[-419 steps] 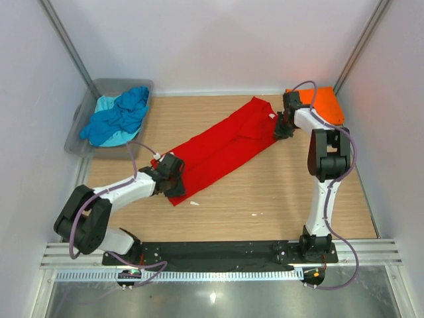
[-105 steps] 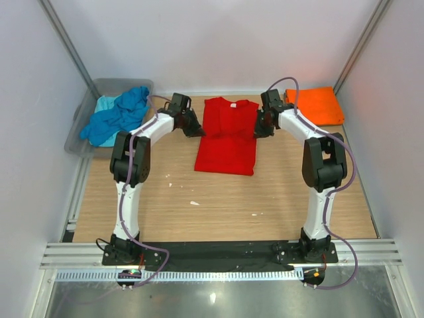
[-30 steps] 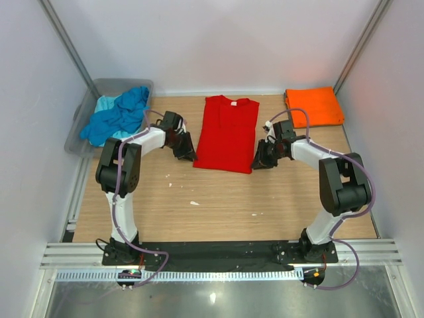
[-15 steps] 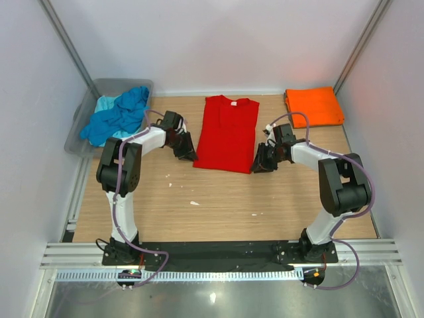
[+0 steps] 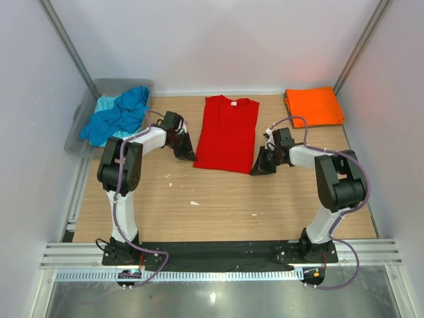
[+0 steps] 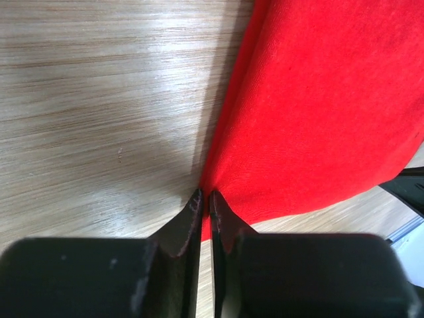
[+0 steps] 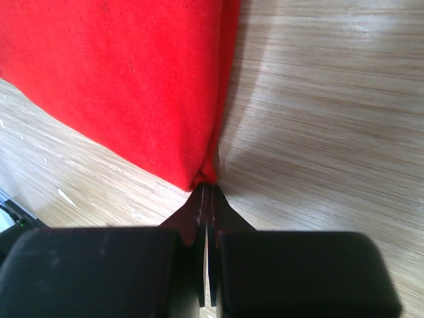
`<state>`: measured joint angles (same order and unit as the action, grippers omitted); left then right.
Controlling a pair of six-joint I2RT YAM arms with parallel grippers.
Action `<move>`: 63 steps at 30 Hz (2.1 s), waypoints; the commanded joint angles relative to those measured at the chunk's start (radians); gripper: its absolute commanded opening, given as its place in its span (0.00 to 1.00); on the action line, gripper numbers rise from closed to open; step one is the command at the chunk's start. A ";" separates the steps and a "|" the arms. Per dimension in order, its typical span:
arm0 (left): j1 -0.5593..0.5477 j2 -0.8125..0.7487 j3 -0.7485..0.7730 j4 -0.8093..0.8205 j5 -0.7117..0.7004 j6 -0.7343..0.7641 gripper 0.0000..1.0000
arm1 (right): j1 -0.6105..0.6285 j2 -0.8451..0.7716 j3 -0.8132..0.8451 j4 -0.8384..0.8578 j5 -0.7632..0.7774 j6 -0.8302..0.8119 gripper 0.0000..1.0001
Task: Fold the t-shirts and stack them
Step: Fold the tshirt
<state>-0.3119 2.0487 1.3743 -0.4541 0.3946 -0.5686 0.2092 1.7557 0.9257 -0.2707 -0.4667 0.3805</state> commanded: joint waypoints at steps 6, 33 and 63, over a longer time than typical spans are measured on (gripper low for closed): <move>-0.003 -0.021 -0.052 -0.005 -0.010 -0.027 0.00 | 0.001 -0.116 -0.139 0.123 0.074 0.069 0.01; -0.081 -0.312 -0.437 0.216 0.026 -0.154 0.45 | 0.001 -0.455 -0.401 0.079 0.123 0.222 0.42; -0.019 -0.147 -0.382 0.252 0.073 -0.137 0.01 | 0.002 -0.171 -0.324 0.240 0.163 0.230 0.08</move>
<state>-0.3325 1.8755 1.0115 -0.1902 0.5243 -0.7307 0.2085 1.5463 0.6189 0.0025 -0.3809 0.6487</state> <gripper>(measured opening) 0.060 0.131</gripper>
